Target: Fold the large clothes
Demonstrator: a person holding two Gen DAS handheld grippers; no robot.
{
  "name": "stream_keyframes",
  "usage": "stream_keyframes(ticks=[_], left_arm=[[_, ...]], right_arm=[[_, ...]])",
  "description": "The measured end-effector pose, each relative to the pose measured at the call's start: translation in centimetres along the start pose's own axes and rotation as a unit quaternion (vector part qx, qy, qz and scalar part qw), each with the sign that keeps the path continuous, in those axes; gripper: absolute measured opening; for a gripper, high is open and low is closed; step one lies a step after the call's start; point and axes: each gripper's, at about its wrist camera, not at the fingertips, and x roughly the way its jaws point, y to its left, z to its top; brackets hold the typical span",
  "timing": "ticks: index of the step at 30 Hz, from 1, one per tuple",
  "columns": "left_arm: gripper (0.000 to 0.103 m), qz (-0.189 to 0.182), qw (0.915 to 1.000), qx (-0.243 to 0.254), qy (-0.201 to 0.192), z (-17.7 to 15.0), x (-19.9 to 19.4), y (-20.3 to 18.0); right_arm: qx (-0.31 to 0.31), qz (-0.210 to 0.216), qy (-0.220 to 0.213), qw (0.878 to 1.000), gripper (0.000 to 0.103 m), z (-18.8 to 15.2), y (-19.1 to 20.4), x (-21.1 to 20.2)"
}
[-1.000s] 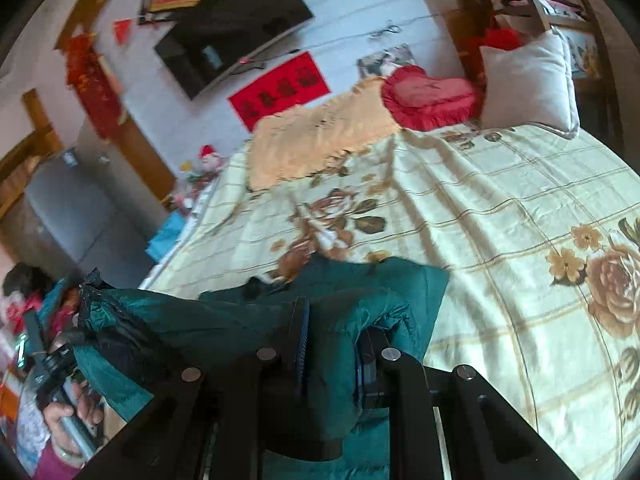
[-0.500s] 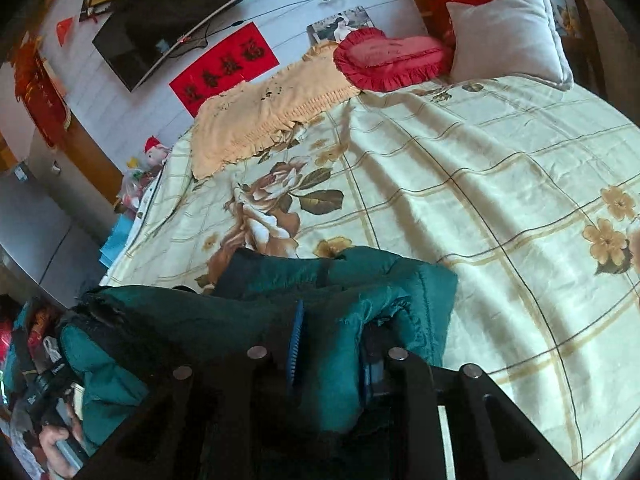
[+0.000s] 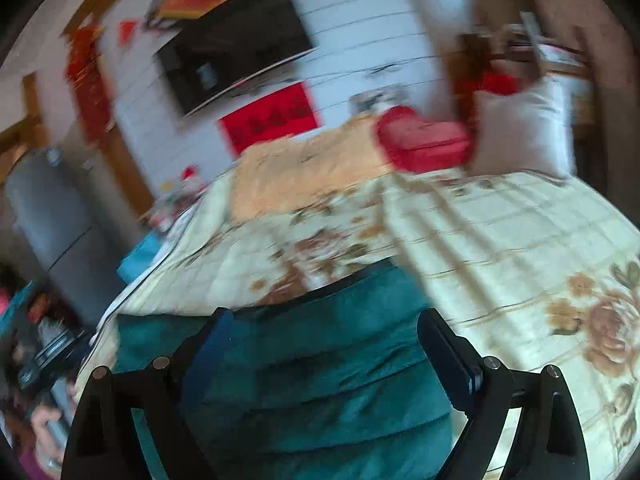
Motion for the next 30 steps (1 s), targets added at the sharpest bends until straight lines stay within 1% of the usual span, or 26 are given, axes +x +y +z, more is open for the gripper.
stream_keyframes(ticks=[1,2,3,5,6,8,10,12,15,20,22,24,25,27,30], left_arm=[[0.080,0.002,1.0000,0.007,0.001,-0.5,0.1,-0.3],[0.080,0.010,0.9997,0.019,0.007,-1.3,0.5,-1.2],[0.080,0.018,0.9993,0.028,0.016,-1.8,1.1,-1.7],[0.080,0.040,0.9971,0.044,0.049,-3.1,3.2,-2.8],[0.080,0.056,0.9953,0.050,0.061,-3.7,4.2,-3.0],[0.080,0.082,0.9921,0.061,0.073,-4.3,6.1,-3.2],[0.080,0.094,0.9905,0.064,0.077,-4.4,7.3,-3.2],[0.082,0.099,0.9897,0.061,0.083,-4.3,8.3,-2.9],[0.085,0.104,0.9887,0.058,0.091,-4.0,10.0,-2.6],[0.086,0.113,0.9880,0.056,0.088,-4.2,11.1,-2.7],[0.087,0.119,0.9870,0.062,0.089,-4.3,11.3,-2.9],[0.087,0.119,0.9866,0.067,0.089,-4.4,11.2,-3.0],[0.087,0.118,0.9868,0.069,0.087,-4.5,11.1,-3.0],[0.087,0.115,0.9872,0.069,0.087,-4.5,11.0,-2.9],[0.087,0.113,0.9875,0.066,0.087,-4.5,11.1,-2.8]], right_arm=[[-0.030,0.001,0.030,0.999,0.090,-0.6,1.8,1.1],[-0.052,-0.001,0.042,0.998,0.089,-1.1,3.0,1.9],[-0.074,0.001,0.050,0.996,0.087,-1.8,4.4,2.8],[-0.117,-0.002,0.061,0.991,0.085,-3.3,7.0,4.9],[-0.128,-0.008,0.067,0.990,0.084,-3.8,7.8,6.1],[-0.146,-0.025,0.078,0.986,0.082,-4.7,9.0,8.9],[-0.160,-0.055,0.082,0.982,0.082,-5.3,9.4,11.4],[-0.161,-0.066,0.094,0.980,0.083,-5.6,9.0,13.8],[-0.146,-0.067,0.106,0.981,0.083,-5.5,7.8,16.2],[-0.124,-0.060,0.115,0.984,0.084,-5.3,6.6,18.9],[-0.121,-0.062,0.125,0.983,0.084,-5.2,6.5,19.3],[-0.125,-0.070,0.133,0.981,0.084,-5.0,6.9,18.8],[-0.126,-0.070,0.132,0.981,0.084,-4.8,7.1,17.9],[-0.130,-0.060,0.115,0.983,0.084,-4.5,7.3,15.6],[-0.117,-0.055,0.087,0.988,0.084,-4.1,6.1,11.4]])
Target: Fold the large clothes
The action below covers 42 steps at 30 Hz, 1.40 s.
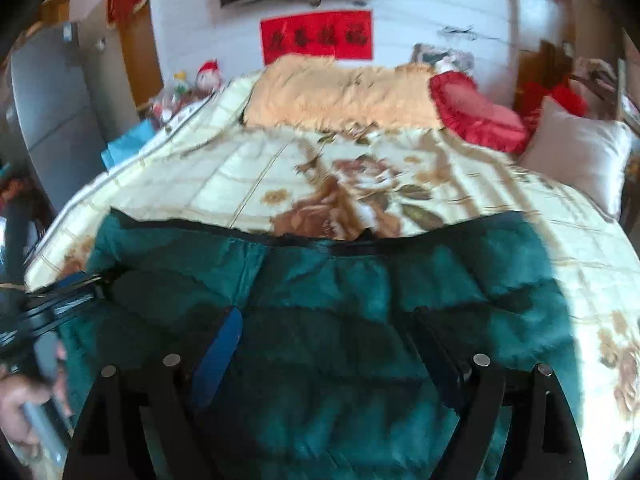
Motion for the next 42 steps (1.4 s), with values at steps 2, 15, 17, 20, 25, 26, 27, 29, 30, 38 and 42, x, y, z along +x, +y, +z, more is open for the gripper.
stream_keyframes(ticks=[2,15,17,20,25,26,27,29,30,38,42], left_arm=[[0.087,0.001,1.0000,0.001,0.000,0.0,0.0,0.0],[0.090,0.002,1.0000,-0.001,0.000,0.2,0.2,0.0],[0.090,0.004,1.0000,-0.002,0.000,0.4,0.3,0.0],[0.090,0.001,1.0000,-0.002,-0.002,0.4,0.3,0.1],[0.090,-0.003,1.0000,-0.004,-0.004,0.5,0.6,0.3],[0.090,-0.002,1.0000,-0.004,-0.005,0.3,0.5,0.2],[0.090,-0.001,1.0000,-0.004,-0.006,0.4,0.5,0.2],[0.090,0.000,1.0000,-0.003,-0.009,0.2,0.5,0.2],[0.090,0.000,0.9999,-0.003,-0.010,0.2,0.5,0.2],[0.090,0.005,1.0000,0.008,-0.001,0.1,0.0,0.4],[0.090,-0.015,0.9999,0.007,-0.003,-0.2,-1.9,1.2]], right_arm=[[0.013,-0.005,-0.015,1.000,0.084,-0.4,-1.5,-1.8],[0.031,-0.070,0.018,0.997,0.091,-1.9,-6.4,3.2],[0.029,-0.078,0.027,0.996,0.091,-1.7,-6.2,3.8],[0.017,-0.092,0.036,0.995,0.091,-1.5,-5.6,3.1],[0.020,-0.057,-0.005,0.998,0.091,-2.0,-4.5,-2.7],[0.017,-0.050,-0.008,0.999,0.091,-2.2,-4.2,-3.5],[0.012,-0.042,-0.010,0.999,0.091,-2.5,-3.8,-4.2],[0.000,-0.036,-0.006,0.999,0.091,-3.4,-3.1,-4.8],[-0.005,-0.038,0.003,0.999,0.091,-3.9,-2.8,-4.6],[-0.006,-0.060,0.038,0.997,0.098,-5.3,-2.2,-1.7],[0.007,-0.033,0.024,0.999,0.098,-5.3,-2.5,-4.7]])
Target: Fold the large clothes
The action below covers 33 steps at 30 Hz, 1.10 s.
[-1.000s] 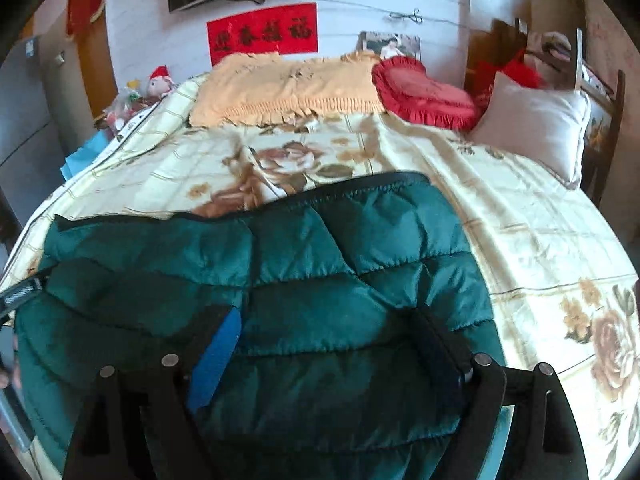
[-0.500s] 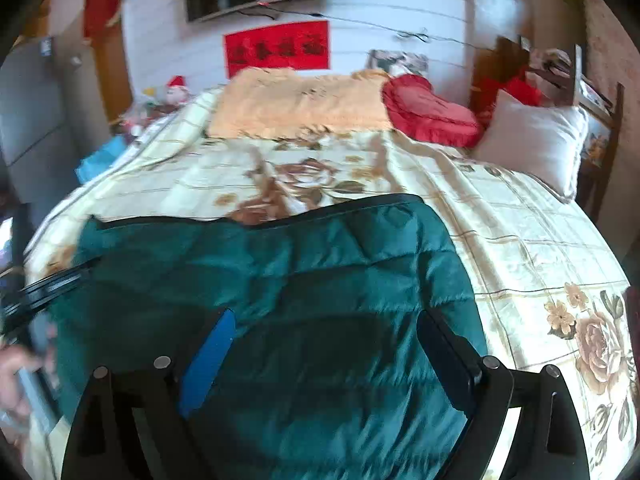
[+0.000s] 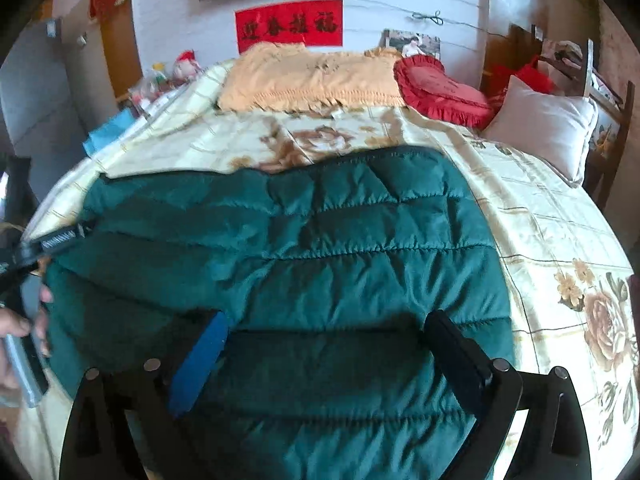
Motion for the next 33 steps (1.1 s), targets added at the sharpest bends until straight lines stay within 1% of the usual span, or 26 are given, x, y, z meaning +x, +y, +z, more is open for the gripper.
stream_keyframes(ticks=[4,7,12,16,22,26,29,33], left_arm=[[0.090,-0.017,0.9998,-0.005,-0.007,-0.6,-2.3,0.6],[0.090,-0.026,0.9995,0.004,-0.017,-1.3,-4.3,0.8],[0.090,-0.048,0.9984,0.011,-0.029,-2.8,-7.2,1.3],[0.090,-0.061,0.9975,0.017,-0.032,-4.1,-9.0,1.3],[0.090,-0.053,0.9969,0.045,-0.037,-5.7,-9.9,1.0],[0.090,-0.060,0.9968,0.041,-0.033,-6.4,-10.1,1.2],[0.090,-0.058,0.9969,0.044,-0.030,-6.8,-10.0,1.2],[0.090,-0.069,0.9967,0.041,-0.013,-7.1,-9.3,2.0]], right_arm=[[0.002,0.006,-0.012,1.000,0.098,-0.4,-0.3,-2.5],[0.009,0.002,-0.015,1.000,0.098,-0.8,-0.6,-3.5],[0.020,0.007,-0.002,1.000,0.098,-1.7,-0.8,-3.9],[0.033,0.021,0.008,0.999,0.098,-2.6,-0.7,-3.7],[0.041,0.029,0.012,0.999,0.098,-3.7,-0.5,-4.2],[0.042,0.033,0.018,0.998,0.098,-4.4,-0.6,-4.6],[0.040,0.031,0.018,0.999,0.098,-4.7,-0.8,-4.8],[0.046,0.033,0.020,0.998,0.098,-4.9,-1.9,-5.2]])
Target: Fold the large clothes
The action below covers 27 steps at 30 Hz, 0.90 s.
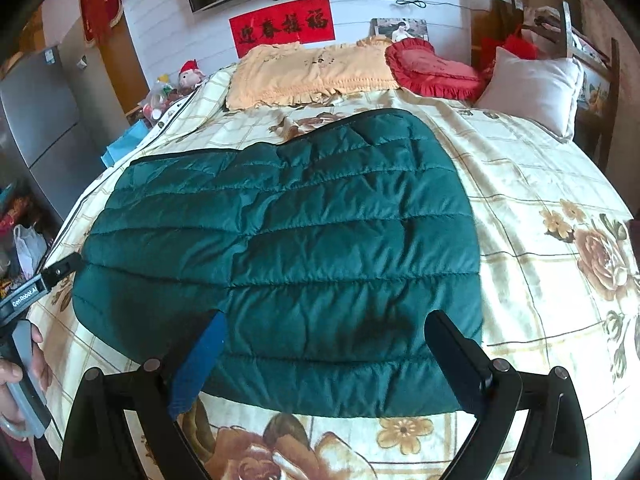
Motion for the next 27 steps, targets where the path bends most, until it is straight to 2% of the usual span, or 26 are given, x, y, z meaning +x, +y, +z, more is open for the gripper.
stream_keyframes(ticks=[6,9,12,15,17,22,24,27], left_arm=[[0.090,-0.055,0.9953,-0.070,0.038,0.4,1.8,3.9],[0.090,-0.081,0.9891,-0.111,0.053,0.6,2.9,6.0],[0.090,-0.112,0.9788,-0.157,0.068,0.4,4.0,7.8],[0.090,-0.146,0.9637,-0.203,0.093,-0.1,5.7,9.1],[0.090,-0.160,0.9577,-0.217,0.102,-0.3,6.5,9.3],[0.102,-0.172,0.9542,-0.222,0.104,-0.4,7.4,8.9],[0.102,-0.174,0.9551,-0.217,0.101,-0.2,7.7,8.5],[0.102,-0.182,0.9542,-0.211,0.108,0.1,8.2,7.8]], right_arm=[[0.019,-0.019,-0.006,1.000,0.102,0.5,-3.3,-0.9],[0.040,-0.022,-0.003,0.999,0.103,0.7,-5.5,-1.0],[0.066,-0.019,0.013,0.998,0.103,0.8,-7.5,0.2],[0.103,0.013,0.029,0.994,0.103,0.7,-9.6,2.1],[0.118,0.034,0.042,0.992,0.103,0.6,-10.5,3.6],[0.151,0.107,0.048,0.982,0.103,0.6,-11.4,6.1],[0.158,0.138,0.052,0.976,0.103,0.9,-11.4,7.1],[0.150,0.158,0.053,0.975,0.103,1.2,-10.3,8.1]])
